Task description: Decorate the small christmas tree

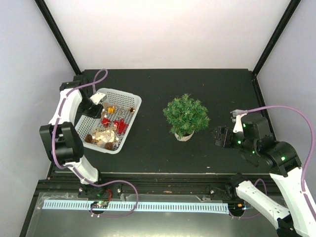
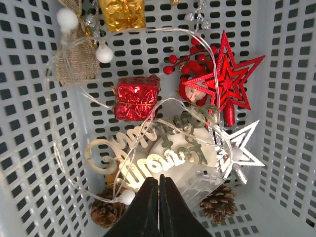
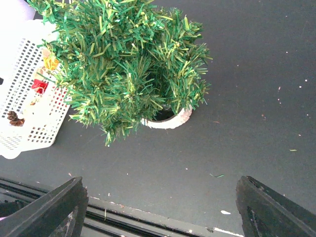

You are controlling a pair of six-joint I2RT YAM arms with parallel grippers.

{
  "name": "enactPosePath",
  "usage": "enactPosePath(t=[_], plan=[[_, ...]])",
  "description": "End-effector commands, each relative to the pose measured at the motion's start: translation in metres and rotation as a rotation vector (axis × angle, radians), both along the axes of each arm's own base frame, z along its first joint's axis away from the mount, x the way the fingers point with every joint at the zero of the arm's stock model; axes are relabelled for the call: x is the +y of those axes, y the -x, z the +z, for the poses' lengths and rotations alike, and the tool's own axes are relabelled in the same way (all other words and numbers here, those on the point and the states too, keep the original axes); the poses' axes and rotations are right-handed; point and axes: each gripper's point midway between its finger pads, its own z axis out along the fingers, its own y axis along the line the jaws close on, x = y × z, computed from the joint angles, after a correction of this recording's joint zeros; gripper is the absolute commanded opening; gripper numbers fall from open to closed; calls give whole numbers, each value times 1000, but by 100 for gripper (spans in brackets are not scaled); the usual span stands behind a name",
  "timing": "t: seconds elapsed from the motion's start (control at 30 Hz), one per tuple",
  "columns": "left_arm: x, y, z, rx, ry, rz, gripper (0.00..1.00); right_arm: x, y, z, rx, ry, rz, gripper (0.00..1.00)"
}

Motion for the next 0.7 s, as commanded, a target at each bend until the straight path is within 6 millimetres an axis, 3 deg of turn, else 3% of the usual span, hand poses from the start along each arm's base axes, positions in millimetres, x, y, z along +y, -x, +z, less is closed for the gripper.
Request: enactPosePath(t=[0.0, 0.07, 0.17, 0.23, 0.43, 0.67], plan=[[-3, -3, -7, -15, 3, -21, 6, -1, -4, 12, -42, -8, -8, 83], [3, -4, -14, -15, -32, -17, 12, -1, -3, 12, -39, -9, -9, 83], [14, -6, -26, -23, -97, -10, 36, -2, -2, 10, -33, -12, -16, 83], [17, -7, -33, -17, -112, -11, 45, -2, -2, 6, -26, -13, -20, 83], [21, -12, -63, 20, -130, -21, 48, -2, 0, -1, -12, -22, -24, 83], [20, -26, -78, 21, -111, -81, 45, -4, 2, -6, 6, -19, -36, 83]])
